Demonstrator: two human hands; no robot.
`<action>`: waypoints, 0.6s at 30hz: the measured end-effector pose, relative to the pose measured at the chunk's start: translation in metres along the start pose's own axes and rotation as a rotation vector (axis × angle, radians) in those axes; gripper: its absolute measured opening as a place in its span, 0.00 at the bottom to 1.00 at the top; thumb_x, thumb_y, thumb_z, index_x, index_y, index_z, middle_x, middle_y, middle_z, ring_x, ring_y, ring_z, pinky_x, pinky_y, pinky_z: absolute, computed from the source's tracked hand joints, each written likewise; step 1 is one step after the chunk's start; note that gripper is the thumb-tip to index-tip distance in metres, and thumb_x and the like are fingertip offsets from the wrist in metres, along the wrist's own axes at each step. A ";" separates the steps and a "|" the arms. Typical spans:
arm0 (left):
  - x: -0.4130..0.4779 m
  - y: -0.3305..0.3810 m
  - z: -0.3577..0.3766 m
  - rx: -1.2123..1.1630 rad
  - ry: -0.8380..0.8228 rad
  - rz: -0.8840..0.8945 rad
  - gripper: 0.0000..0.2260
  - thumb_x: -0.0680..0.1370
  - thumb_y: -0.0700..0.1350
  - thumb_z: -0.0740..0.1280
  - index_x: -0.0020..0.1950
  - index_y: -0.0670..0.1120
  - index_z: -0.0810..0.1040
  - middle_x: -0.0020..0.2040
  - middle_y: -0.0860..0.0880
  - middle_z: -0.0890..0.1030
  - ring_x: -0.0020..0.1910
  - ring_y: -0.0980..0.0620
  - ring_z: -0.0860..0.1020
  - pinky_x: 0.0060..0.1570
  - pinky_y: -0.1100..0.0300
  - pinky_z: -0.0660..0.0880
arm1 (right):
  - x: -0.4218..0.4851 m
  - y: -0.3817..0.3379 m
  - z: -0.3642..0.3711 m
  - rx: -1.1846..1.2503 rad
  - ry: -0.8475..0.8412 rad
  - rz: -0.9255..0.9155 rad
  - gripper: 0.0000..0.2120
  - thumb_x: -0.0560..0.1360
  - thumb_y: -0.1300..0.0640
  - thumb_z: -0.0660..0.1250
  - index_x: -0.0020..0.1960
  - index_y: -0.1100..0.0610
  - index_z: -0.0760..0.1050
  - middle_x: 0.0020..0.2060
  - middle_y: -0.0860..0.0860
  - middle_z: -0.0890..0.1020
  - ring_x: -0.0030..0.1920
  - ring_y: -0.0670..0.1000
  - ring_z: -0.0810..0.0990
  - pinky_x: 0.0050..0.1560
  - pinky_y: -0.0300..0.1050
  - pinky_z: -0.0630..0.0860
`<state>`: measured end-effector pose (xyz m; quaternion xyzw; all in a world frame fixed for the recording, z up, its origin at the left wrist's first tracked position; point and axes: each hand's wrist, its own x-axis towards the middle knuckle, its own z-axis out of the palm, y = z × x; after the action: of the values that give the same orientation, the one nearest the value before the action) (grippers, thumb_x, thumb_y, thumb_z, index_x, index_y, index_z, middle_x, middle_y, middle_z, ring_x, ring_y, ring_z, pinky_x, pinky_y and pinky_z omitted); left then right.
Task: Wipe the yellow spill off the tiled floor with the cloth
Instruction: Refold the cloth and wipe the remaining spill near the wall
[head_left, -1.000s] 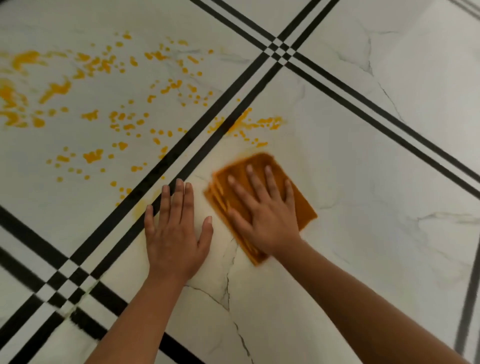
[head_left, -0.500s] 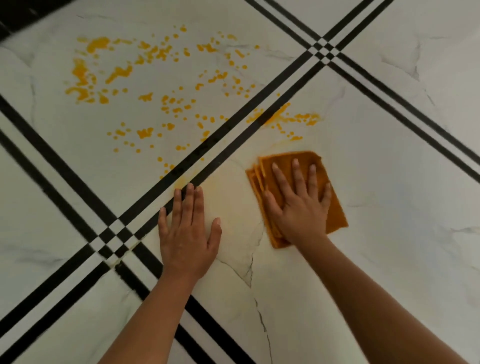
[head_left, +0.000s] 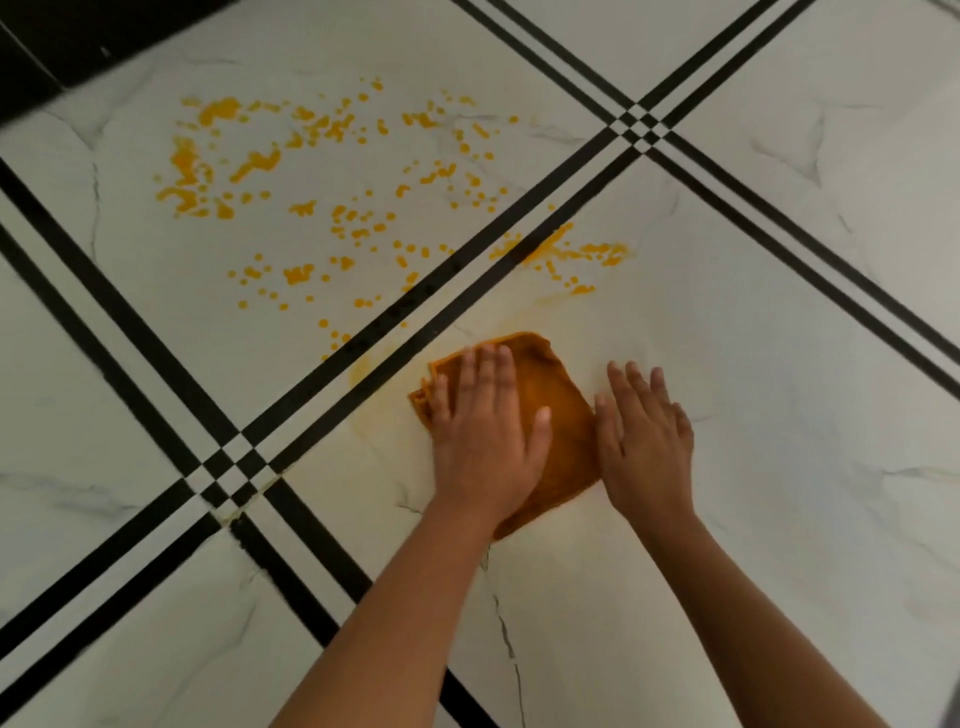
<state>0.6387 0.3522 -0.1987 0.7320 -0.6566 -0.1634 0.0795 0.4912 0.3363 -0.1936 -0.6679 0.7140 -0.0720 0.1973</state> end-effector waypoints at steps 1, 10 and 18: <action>0.005 0.014 0.007 0.045 -0.048 -0.013 0.33 0.77 0.62 0.41 0.76 0.44 0.45 0.77 0.44 0.47 0.75 0.44 0.43 0.70 0.46 0.38 | 0.004 0.009 0.001 -0.050 -0.039 0.013 0.24 0.81 0.46 0.44 0.76 0.50 0.54 0.75 0.49 0.56 0.76 0.50 0.47 0.73 0.53 0.47; 0.026 0.048 0.031 0.075 -0.068 -0.235 0.35 0.77 0.65 0.45 0.75 0.47 0.36 0.76 0.44 0.37 0.73 0.39 0.33 0.66 0.35 0.34 | 0.052 0.026 -0.010 -0.141 -0.032 -0.010 0.25 0.81 0.45 0.43 0.76 0.50 0.46 0.77 0.49 0.48 0.76 0.51 0.42 0.73 0.52 0.42; 0.133 0.030 0.017 0.193 -0.074 0.166 0.33 0.76 0.67 0.44 0.76 0.54 0.40 0.77 0.50 0.41 0.75 0.42 0.38 0.67 0.35 0.37 | 0.084 0.034 -0.001 -0.163 0.006 0.064 0.27 0.79 0.42 0.38 0.76 0.47 0.41 0.76 0.47 0.45 0.75 0.50 0.40 0.73 0.51 0.39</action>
<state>0.6161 0.2184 -0.2226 0.6727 -0.7302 -0.1192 -0.0022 0.4572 0.2571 -0.2208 -0.6585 0.7389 -0.0095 0.1423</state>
